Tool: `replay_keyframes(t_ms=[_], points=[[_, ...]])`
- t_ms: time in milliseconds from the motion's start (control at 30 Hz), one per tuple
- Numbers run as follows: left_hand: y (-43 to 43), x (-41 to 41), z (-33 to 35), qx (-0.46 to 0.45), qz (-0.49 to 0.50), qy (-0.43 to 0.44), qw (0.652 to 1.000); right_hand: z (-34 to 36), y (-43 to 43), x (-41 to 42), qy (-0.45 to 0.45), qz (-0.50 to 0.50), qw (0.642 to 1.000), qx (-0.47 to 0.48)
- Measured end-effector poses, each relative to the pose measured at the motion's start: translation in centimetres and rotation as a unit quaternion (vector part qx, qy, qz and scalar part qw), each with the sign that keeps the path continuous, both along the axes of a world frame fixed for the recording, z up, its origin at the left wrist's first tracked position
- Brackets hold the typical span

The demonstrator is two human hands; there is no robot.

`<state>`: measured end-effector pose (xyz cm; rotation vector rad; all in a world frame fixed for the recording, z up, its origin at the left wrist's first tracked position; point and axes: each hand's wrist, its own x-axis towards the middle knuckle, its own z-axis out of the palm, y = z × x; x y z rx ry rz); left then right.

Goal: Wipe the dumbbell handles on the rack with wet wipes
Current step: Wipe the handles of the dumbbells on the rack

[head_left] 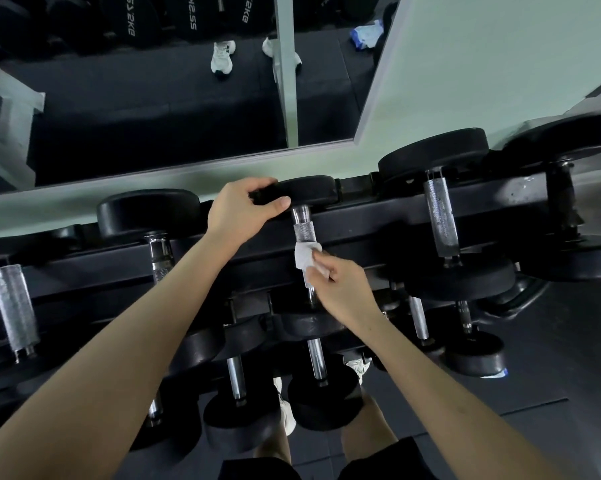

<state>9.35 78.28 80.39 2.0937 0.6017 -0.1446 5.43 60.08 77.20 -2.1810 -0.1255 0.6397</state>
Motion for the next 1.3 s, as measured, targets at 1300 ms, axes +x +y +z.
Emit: replay_keyframes(t_ms=[1300], points=[[0.5, 0.8, -0.1, -0.061, 0.016, -0.007, 0.998, -0.7, 2.1, 1.9, 0.029, -0.166, 0.985, 0.035]])
